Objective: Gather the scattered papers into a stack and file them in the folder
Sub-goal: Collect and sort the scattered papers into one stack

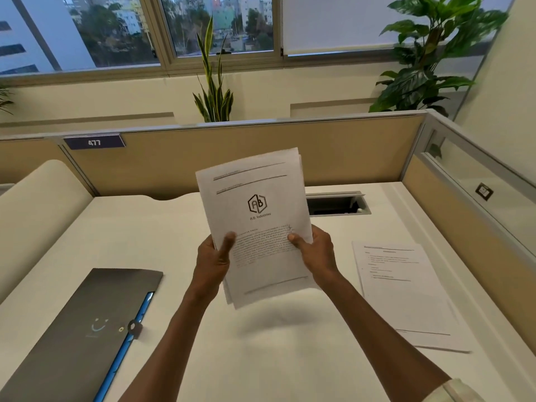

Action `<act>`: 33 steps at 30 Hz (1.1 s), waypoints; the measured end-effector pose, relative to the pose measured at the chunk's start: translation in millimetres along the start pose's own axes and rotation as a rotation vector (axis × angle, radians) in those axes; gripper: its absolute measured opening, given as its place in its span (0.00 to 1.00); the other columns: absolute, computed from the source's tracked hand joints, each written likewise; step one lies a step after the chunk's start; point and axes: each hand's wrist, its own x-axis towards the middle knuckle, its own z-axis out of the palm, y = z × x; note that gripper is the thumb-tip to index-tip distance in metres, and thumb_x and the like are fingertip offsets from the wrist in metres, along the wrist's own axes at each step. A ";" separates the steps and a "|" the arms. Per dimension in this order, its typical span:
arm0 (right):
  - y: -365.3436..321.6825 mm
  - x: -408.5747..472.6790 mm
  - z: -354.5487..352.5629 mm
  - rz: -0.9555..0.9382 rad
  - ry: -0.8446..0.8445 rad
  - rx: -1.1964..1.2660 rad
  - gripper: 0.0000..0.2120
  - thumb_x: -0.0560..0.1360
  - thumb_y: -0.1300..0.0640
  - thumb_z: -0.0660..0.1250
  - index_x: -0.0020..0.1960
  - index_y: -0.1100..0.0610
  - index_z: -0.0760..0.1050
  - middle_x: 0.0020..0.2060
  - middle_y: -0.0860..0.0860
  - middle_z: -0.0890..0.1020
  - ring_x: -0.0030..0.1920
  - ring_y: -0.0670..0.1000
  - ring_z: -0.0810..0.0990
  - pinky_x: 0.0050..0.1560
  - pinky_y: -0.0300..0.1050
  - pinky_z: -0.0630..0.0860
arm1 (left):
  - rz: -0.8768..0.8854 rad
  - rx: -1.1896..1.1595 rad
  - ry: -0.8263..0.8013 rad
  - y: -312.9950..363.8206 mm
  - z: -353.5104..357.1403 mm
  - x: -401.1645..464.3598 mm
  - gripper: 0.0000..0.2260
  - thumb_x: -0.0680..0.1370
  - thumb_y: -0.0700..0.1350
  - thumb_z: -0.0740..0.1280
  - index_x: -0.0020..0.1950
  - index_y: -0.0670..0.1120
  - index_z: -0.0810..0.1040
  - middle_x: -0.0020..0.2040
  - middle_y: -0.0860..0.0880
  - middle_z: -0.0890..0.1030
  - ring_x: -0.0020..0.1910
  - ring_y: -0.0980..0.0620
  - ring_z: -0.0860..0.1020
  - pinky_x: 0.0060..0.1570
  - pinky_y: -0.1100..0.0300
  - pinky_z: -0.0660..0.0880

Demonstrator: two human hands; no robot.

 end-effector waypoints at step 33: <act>58.5 -18.8 -59.0 0.093 -0.002 -0.084 0.18 0.70 0.60 0.75 0.57 0.57 0.76 0.48 0.49 0.83 0.45 0.46 0.81 0.36 0.29 0.76 | -0.182 0.168 0.102 -60.5 63.7 -20.0 0.08 0.71 0.45 0.77 0.48 0.54 0.82 0.41 0.59 0.87 0.40 0.57 0.85 0.33 0.65 0.79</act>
